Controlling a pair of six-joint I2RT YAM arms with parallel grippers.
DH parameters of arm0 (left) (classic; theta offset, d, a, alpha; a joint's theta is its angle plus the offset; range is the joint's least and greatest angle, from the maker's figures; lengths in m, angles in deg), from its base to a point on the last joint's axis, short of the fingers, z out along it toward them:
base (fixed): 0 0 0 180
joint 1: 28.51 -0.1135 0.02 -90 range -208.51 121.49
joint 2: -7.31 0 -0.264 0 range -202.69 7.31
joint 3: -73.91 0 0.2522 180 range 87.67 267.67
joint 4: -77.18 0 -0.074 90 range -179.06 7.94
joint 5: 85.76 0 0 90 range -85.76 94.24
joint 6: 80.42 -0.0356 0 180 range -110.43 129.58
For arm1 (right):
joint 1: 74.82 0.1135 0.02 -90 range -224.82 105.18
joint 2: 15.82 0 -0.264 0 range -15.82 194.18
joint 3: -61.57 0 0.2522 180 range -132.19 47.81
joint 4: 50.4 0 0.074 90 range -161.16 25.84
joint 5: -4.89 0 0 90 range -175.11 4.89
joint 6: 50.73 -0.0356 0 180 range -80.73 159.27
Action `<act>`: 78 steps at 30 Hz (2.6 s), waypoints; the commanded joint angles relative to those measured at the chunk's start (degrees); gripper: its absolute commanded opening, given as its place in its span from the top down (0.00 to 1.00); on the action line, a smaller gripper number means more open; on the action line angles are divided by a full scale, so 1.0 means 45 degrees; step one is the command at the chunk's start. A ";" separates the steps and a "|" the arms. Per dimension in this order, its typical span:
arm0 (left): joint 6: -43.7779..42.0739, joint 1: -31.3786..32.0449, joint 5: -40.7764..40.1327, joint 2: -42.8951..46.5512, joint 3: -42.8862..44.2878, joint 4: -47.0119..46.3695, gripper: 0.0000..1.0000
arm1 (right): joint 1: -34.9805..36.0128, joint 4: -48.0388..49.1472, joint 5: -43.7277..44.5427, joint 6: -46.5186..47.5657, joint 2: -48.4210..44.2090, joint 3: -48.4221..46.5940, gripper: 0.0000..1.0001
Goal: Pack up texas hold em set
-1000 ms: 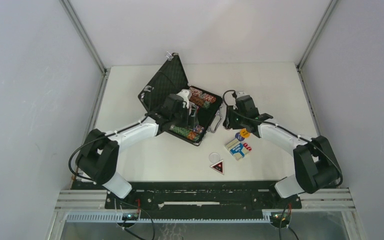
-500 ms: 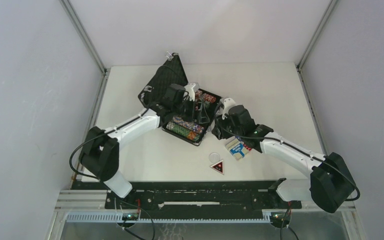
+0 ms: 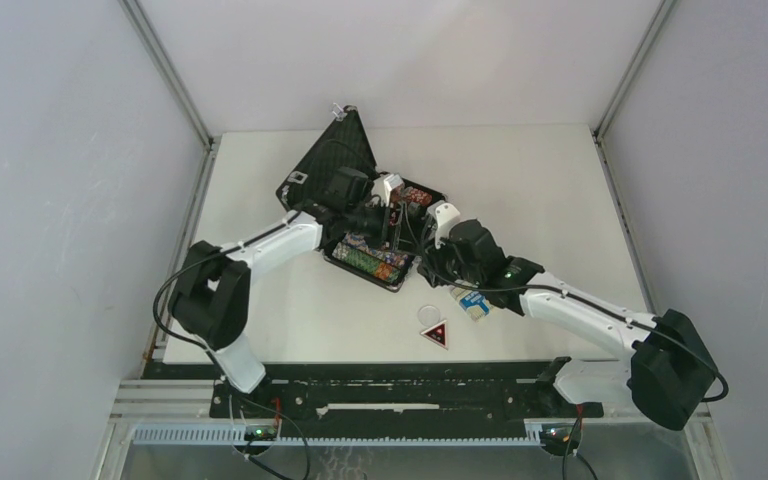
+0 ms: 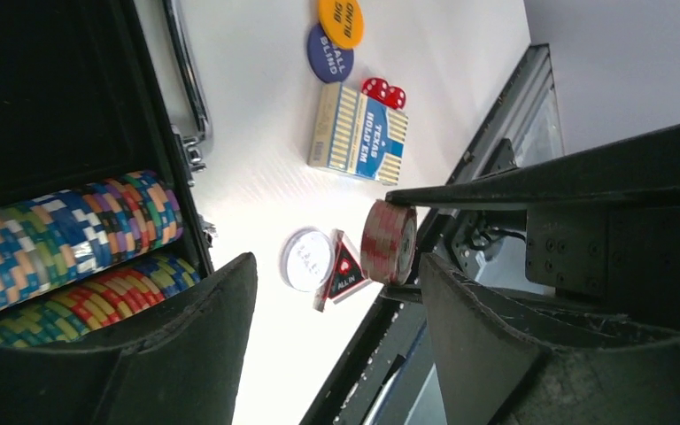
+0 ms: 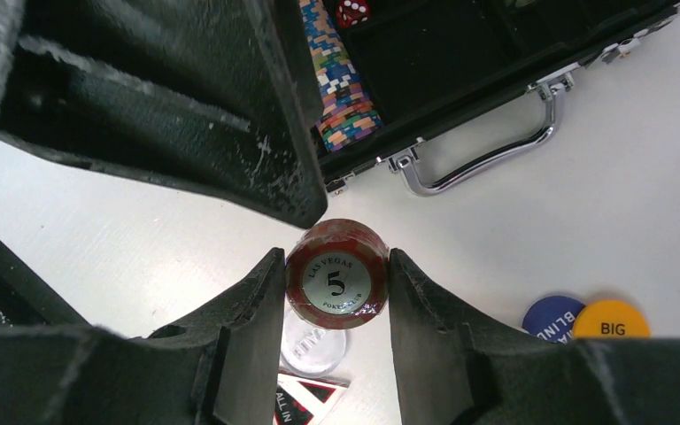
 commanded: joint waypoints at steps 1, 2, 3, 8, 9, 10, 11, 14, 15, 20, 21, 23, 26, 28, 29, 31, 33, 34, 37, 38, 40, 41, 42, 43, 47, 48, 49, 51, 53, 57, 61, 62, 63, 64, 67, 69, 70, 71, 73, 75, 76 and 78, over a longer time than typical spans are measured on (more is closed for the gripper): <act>-0.0107 0.0037 0.1677 -0.0223 0.0660 -0.0224 0.29 | 0.0083 0.0772 -0.0065 0.0279 -0.0591 -0.0439 0.60; -0.0119 0.0035 0.1767 -0.0245 0.0640 -0.0280 0.29 | 0.0083 0.0749 -0.0033 0.0289 -0.0598 -0.0485 0.60; -0.0127 0.0035 0.1788 -0.0248 0.0606 -0.0312 0.29 | 0.0083 0.0721 -0.0019 0.0297 -0.0615 -0.0517 0.60; -0.0040 0.0035 0.1845 -0.0579 0.0687 -0.0373 0.29 | 0.0136 0.0714 -0.0442 0.0388 -0.0686 -0.0577 0.60; -0.0015 0.0035 0.1849 -0.0639 0.0710 -0.0404 0.29 | 0.0168 0.0715 -0.0429 0.0427 -0.0651 -0.0580 0.60; 0.0005 0.0035 0.1876 -0.0683 0.0761 -0.0432 0.29 | 0.0196 0.0700 -0.0403 0.0434 -0.0615 -0.0578 0.60; 0.0022 0.0045 0.1911 -0.0728 0.0812 -0.0438 0.29 | 0.0232 0.0696 -0.0398 0.0455 -0.0586 -0.0583 0.60; 0.0019 0.0084 0.1984 -0.0802 0.0857 -0.0449 0.30 | 0.0288 0.0715 -0.0322 0.0434 -0.0540 -0.0568 0.60; 0.0003 0.0112 0.1995 -0.0841 0.0846 -0.0458 0.30 | 0.0297 0.0732 -0.0310 0.0435 -0.0555 -0.0567 0.60; 0.0039 0.0243 0.2292 -0.1009 0.0839 -0.0635 0.33 | 0.0297 0.0774 -0.0348 0.0455 -0.0560 -0.0639 0.60; 0.0066 0.0276 0.2383 -0.1027 0.0812 -0.0735 0.34 | 0.0315 0.0773 -0.0374 0.0455 -0.0559 -0.0622 0.60; 0.0114 0.0329 0.2498 -0.1043 0.0784 -0.0845 0.37 | 0.0317 0.0759 -0.0377 0.0465 -0.0553 -0.0635 0.60; 0.0267 0.0346 0.2706 -0.1059 0.0677 -0.1101 0.41 | 0.0337 0.0737 -0.0340 0.0474 -0.0540 -0.0626 0.60; 0.0328 0.0357 0.2832 -0.1083 0.0636 -0.1241 0.44 | 0.0352 0.0716 -0.0338 0.0474 -0.0537 -0.0624 0.60; 0.0338 0.0366 0.2868 -0.1088 0.0618 -0.1282 0.45 | 0.0356 0.0725 -0.0321 0.0474 -0.0540 -0.0623 0.60; 0.0375 0.0396 0.3066 -0.1088 0.0528 -0.1492 0.49 | 0.0365 0.0754 -0.0302 0.0474 -0.0520 -0.0625 0.60; 0.0395 0.0420 0.3143 -0.1093 0.0512 -0.1550 0.53 | 0.0373 0.0744 -0.0299 0.0489 -0.0520 -0.0627 0.60; 0.0413 0.0425 0.3168 -0.1116 0.0507 -0.1579 0.54 | 0.0371 0.0753 -0.0272 0.0476 -0.0506 -0.0618 0.60; 0.0613 0.0439 0.3392 -0.1228 0.0496 -0.1740 0.57 | 0.0376 0.0807 -0.0243 0.0475 -0.0434 -0.0620 0.60; 0.0640 0.0437 0.3426 -0.1265 0.0473 -0.1796 0.59 | 0.0393 0.0812 -0.0241 0.0474 -0.0424 -0.0627 0.60; 0.0647 0.0436 0.3457 -0.1312 0.0460 -0.1824 0.63 | 0.0396 0.0831 -0.0230 0.0474 -0.0400 -0.0627 0.60; 0.0647 0.0447 0.3488 -0.1321 0.0427 -0.1840 0.64 | 0.0396 0.0849 -0.0213 0.0474 -0.0378 -0.0633 0.60; 0.0652 0.0458 0.3521 -0.1327 0.0406 -0.1842 0.65 | 0.0396 0.0846 -0.0193 0.0474 -0.0383 -0.0629 0.60; 0.0635 0.0447 0.3516 -0.1323 0.0382 -0.1850 0.66 | 0.0383 0.0856 -0.0174 0.0474 -0.0381 -0.0626 0.60; 0.0544 0.0465 0.3459 -0.1365 0.0310 -0.1763 0.80 | 0.0395 0.0935 -0.0106 0.0474 -0.0346 -0.0637 0.60; 0.0514 0.0475 0.3469 -0.1389 0.0304 -0.1735 0.84 | 0.0396 0.0974 -0.0087 0.0474 -0.0313 -0.0632 0.60; 0.0499 0.0481 0.3465 -0.1409 0.0298 -0.1729 0.89 | 0.0386 0.1001 -0.0068 0.0474 -0.0282 -0.0628 0.60; 0.0484 0.0480 0.3481 -0.1439 0.0286 -0.1728 0.98 | 0.0395 0.0994 -0.0066 0.0458 -0.0203 -0.0673 0.60; 0.0474 0.0466 0.3499 -0.1413 0.0298 -0.1723 1.00 | 0.0396 0.1005 -0.0084 0.0439 -0.0155 -0.0675 0.60; 0.0394 0.0465 0.3384 -0.1285 0.0325 -0.1727 1.00 | 0.0391 0.1008 0.0027 0.0406 -0.0130 -0.0678 0.60; 0.0527 0.0465 0.3261 -0.1438 0.0552 -0.1728 1.00 | 0.0376 0.1026 0.0406 0.0292 0.0026 -0.0678 0.44; 0.0549 0.0475 0.3224 -0.1484 0.0620 -0.1728 1.00 | 0.0359 0.1027 0.0507 0.0266 0.0068 -0.0678 0.38; 0.0581 0.0469 0.3173 -0.1538 0.0682 -0.1728 1.00 | 0.0342 0.1027 0.0617 0.0219 0.0124 -0.0668 0.30; 0.0607 0.0465 0.3112 -0.1582 0.0751 -0.1728 1.00 | 0.0323 0.1027 0.0783 0.0142 0.0168 -0.0682 0.21; 0.0652 0.0448 0.2995 -0.1673 0.0890 -0.1728 1.00 | -0.0039 0.0984 0.0453 -0.0169 0.0217 -0.0673 0.07; 0.0671 0.0438 0.2932 -0.1763 0.1023 -0.1670 1.00 | -0.0341 0.1102 0.0290 -0.0367 0.0047 -0.0540 0.03; 0.0672 0.0413 0.2859 -0.1825 0.1137 -0.1592 1.00 | -0.0509 0.1178 0.0355 -0.0473 -0.0115 -0.0439 0.02; 0.0631 0.0366 0.2762 -0.1888 0.1276 -0.1457 1.00 | -0.0679 0.1241 0.0464 -0.0582 -0.0323 -0.0331 0.02; 0.0402 0.0193 0.2292 -0.2006 0.1649 -0.1035 1.00 | -0.1110 0.1438 0.0721 -0.0856 -0.0946 0.0031 0.02; 0.0038 0.0040 0.1502 -0.2207 0.2125 -0.0587 1.00 | -0.1777 0.1748 0.0783 -0.1215 -0.1774 0.0493 0.02; -0.0030 -0.0040 0.1078 -0.2361 0.2381 -0.0555 1.00 | -0.2137 0.1864 0.0778 -0.1434 -0.2132 0.0755 0.03; 0.0014 -0.0184 0.0472 -0.2787 0.3000 -0.0574 1.00 | -0.3198 0.1995 0.0558 -0.1900 -0.2705 0.1301 0.04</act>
